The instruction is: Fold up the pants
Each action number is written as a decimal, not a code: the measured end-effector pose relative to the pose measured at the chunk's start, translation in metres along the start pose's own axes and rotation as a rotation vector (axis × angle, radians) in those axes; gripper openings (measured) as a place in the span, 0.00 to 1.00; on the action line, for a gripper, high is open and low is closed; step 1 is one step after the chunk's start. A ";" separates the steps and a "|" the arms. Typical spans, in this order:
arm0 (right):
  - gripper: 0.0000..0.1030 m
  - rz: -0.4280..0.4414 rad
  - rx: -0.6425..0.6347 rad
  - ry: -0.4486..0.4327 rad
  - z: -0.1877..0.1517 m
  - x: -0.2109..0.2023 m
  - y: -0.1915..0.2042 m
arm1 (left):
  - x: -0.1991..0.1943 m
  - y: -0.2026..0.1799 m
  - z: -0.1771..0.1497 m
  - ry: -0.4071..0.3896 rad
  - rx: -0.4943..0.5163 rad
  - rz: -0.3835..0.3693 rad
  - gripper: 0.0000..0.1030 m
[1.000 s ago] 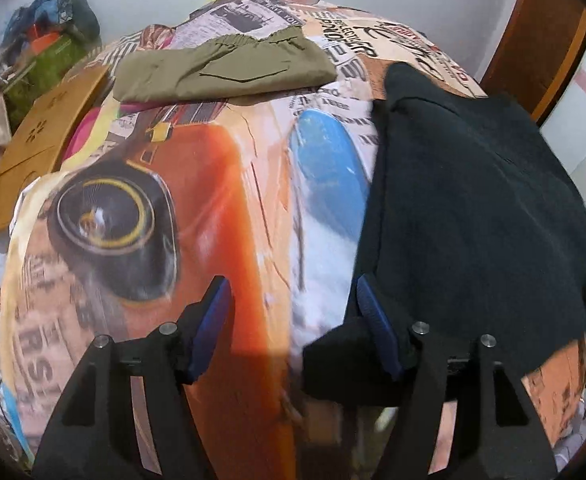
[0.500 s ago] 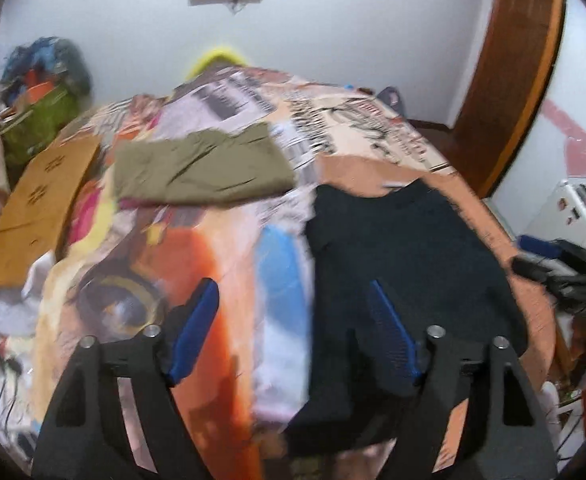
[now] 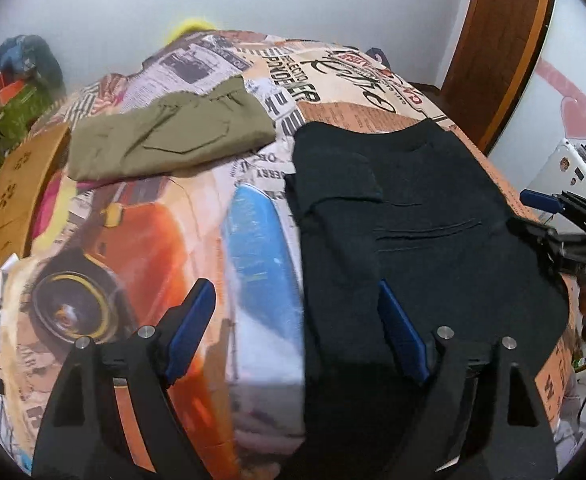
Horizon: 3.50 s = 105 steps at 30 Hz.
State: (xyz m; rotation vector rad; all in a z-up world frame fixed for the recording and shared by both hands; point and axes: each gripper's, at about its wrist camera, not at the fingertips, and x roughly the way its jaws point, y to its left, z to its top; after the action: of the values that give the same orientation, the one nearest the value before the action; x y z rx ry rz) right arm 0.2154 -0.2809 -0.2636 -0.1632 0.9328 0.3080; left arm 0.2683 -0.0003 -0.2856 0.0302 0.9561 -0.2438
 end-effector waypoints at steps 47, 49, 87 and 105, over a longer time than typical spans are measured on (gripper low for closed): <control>0.80 0.151 0.125 0.008 -0.008 -0.037 0.006 | -0.017 -0.008 0.013 0.083 0.000 -0.195 0.88; 0.80 0.161 0.132 0.038 -0.014 -0.029 0.007 | -0.010 -0.012 0.006 0.110 0.012 -0.192 0.88; 0.74 0.515 0.070 0.239 0.017 0.049 0.012 | 0.073 -0.034 0.045 0.263 0.015 -0.393 0.93; 0.36 0.455 0.008 0.128 0.034 0.029 0.031 | 0.034 -0.039 0.047 0.139 0.082 -0.275 0.30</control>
State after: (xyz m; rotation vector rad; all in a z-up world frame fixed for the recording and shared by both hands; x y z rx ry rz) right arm 0.2475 -0.2373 -0.2670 0.0408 1.0945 0.7202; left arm 0.3163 -0.0508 -0.2824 -0.0090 1.0880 -0.5400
